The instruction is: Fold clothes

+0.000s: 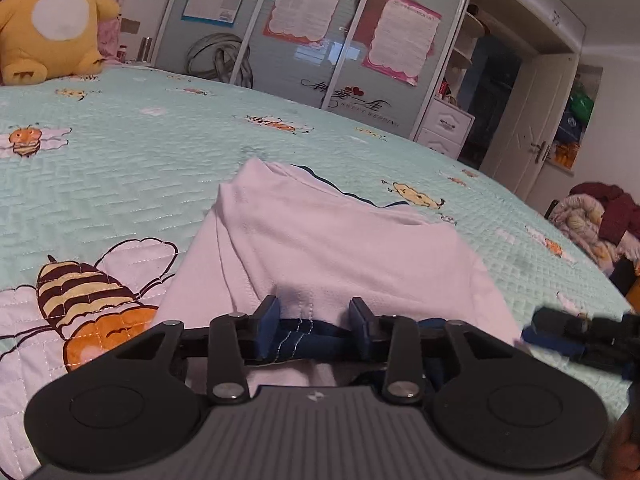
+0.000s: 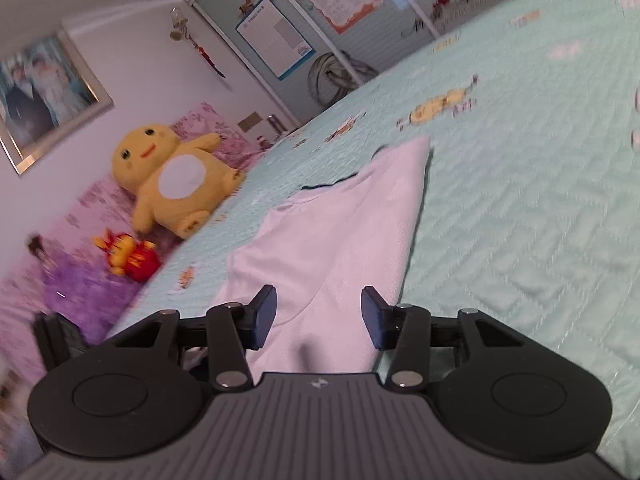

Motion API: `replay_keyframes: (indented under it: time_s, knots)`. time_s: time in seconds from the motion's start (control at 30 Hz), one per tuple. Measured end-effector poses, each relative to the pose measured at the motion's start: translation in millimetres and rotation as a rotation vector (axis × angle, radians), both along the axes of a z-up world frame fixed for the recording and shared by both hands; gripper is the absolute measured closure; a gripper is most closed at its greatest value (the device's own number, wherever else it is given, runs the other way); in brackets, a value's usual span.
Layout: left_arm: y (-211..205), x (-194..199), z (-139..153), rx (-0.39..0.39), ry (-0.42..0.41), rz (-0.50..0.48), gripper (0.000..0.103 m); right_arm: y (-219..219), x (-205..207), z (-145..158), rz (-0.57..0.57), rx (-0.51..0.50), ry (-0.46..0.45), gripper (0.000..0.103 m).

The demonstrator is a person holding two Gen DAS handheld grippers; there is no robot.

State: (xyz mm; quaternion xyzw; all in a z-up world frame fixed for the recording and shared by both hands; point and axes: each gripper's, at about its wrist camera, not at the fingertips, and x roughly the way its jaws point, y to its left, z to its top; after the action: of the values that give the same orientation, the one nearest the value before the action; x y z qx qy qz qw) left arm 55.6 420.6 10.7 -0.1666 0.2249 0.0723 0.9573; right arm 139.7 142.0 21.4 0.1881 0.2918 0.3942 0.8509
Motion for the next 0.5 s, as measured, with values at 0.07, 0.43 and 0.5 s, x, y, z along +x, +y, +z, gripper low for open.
replay_keyframes:
  time_s: [0.07,0.43,0.5]
  knots:
    - [1.4,-1.0,0.0,0.001,0.0,0.001,0.063,27.2,2.6,14.0,0.04,-0.095,-0.066,0.055]
    - [13.2,-0.2,-3.5,-0.075,-0.017,-0.006,0.061,157.9,77.4,36.5,0.225,-0.229,-0.027,0.068]
    - [13.7,-0.4,-4.0,-0.082,-0.019,-0.006,0.061,175.1,79.8,33.8,0.278,-0.25,-0.039,0.069]
